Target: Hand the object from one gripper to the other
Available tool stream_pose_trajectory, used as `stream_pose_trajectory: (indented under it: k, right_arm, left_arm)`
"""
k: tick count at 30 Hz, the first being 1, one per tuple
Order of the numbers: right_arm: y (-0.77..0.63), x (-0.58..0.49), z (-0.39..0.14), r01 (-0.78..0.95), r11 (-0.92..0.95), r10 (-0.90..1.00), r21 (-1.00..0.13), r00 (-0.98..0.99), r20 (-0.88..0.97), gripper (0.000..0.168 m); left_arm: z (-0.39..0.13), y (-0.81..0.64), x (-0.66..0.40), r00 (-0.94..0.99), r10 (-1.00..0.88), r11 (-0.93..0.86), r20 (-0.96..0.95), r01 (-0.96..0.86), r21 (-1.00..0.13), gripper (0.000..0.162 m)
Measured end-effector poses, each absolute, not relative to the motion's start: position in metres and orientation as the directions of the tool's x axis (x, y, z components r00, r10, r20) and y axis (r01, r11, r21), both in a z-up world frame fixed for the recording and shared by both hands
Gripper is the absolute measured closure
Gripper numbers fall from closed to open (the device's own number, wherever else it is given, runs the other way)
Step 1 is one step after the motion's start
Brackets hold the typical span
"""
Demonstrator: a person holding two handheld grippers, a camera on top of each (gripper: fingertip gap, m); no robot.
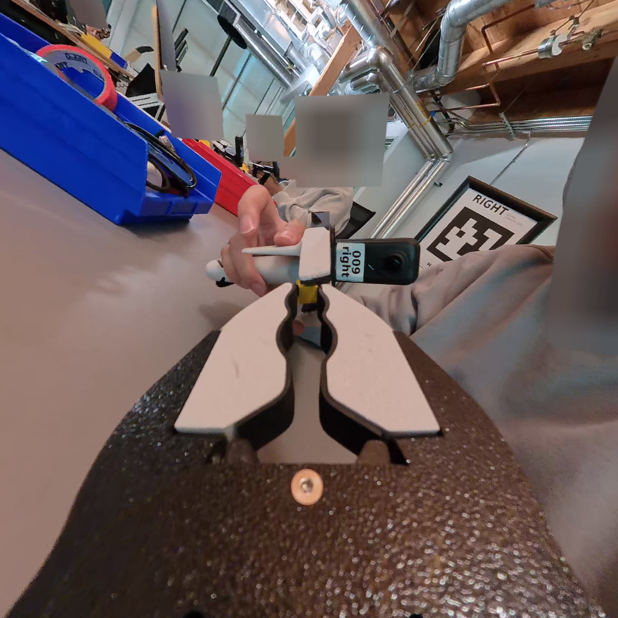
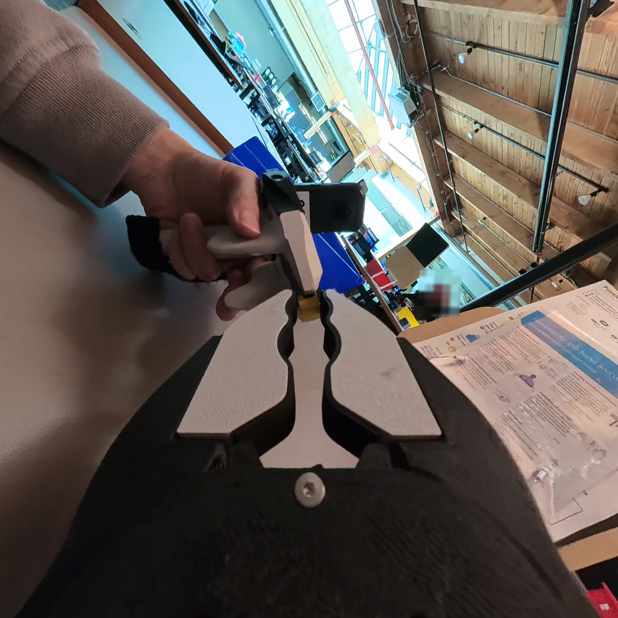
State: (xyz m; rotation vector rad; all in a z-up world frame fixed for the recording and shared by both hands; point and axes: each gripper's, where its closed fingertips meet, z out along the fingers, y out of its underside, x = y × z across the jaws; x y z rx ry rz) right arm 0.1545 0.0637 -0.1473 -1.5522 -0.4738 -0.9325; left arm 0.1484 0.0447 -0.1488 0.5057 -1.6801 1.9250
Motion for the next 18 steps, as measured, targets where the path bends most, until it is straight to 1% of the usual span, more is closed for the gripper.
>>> stream_pose_trajectory:
  k: [1, 9, 13, 16, 18]
  right_arm:
    - [0.064, 0.155, -0.148, 0.742, -0.217, -0.206, -0.634, 0.600, 0.773, 0.156]
    - [0.062, 0.158, -0.144, 0.727, -0.208, -0.247, -0.654, 0.608, 0.755, 0.155]
    - [0.061, 0.159, -0.145, 0.714, -0.213, -0.235, -0.667, 0.625, 0.745, 0.156]
    - [0.062, 0.161, -0.145, 0.683, -0.227, -0.240, -0.694, 0.651, 0.720, 0.156]
    - [0.061, 0.165, -0.147, 0.633, -0.248, -0.256, -0.733, 0.687, 0.680, 0.156]
  left_arm:
    - [-0.149, 0.045, 0.149, -0.790, 0.139, -0.087, 0.598, -0.611, -0.787, 0.152]
    - [-0.143, 0.047, 0.151, -0.777, 0.166, -0.126, 0.608, -0.628, -0.768, 0.152]
    - [-0.143, 0.048, 0.151, -0.768, 0.171, -0.125, 0.618, -0.639, -0.759, 0.152]
    - [-0.143, 0.048, 0.152, -0.765, 0.170, -0.135, 0.621, -0.642, -0.755, 0.152]
    - [-0.143, 0.048, 0.157, -0.784, 0.131, -0.159, 0.607, -0.621, -0.767, 0.152]
